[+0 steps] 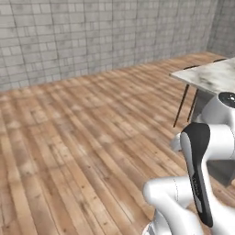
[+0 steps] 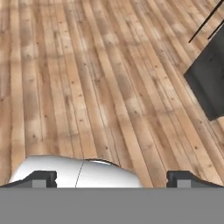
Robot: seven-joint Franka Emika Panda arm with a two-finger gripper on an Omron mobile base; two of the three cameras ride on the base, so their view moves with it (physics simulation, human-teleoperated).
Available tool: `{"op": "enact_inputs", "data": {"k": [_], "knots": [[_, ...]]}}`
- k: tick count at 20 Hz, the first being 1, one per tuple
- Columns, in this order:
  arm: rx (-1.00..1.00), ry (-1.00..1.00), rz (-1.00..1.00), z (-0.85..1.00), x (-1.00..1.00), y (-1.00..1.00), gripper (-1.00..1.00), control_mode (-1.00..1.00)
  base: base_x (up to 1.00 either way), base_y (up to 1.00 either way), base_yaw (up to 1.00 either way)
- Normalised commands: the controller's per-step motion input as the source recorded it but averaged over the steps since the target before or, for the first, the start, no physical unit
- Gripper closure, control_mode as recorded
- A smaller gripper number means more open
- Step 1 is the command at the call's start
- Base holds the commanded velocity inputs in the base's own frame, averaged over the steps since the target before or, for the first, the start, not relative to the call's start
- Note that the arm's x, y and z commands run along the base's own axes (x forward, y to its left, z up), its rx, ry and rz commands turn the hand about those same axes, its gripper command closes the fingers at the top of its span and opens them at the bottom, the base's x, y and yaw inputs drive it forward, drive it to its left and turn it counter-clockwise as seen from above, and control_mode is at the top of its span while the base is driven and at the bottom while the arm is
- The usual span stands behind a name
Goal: Pick the tupperware and strainer and place them in the sink. Then turn on the water.
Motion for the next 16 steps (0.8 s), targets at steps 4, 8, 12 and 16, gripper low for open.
{"op": "enact_inputs", "data": {"k": [4,8,12,16], "knots": [[0.00,0.00,0.00,0.00,0.00,0.00,-1.00,1.00,0.44,-0.90,0.17],[0.00,0.00,0.00,0.00,0.00,0.00,-1.00,1.00,0.38,-1.00,0.06],[0.00,0.00,0.00,0.00,0.00,0.00,-1.00,1.00,0.46,-1.00,0.06],[0.00,0.00,0.00,0.00,0.00,0.00,-1.00,1.00,0.54,-1.00,0.05]]}}
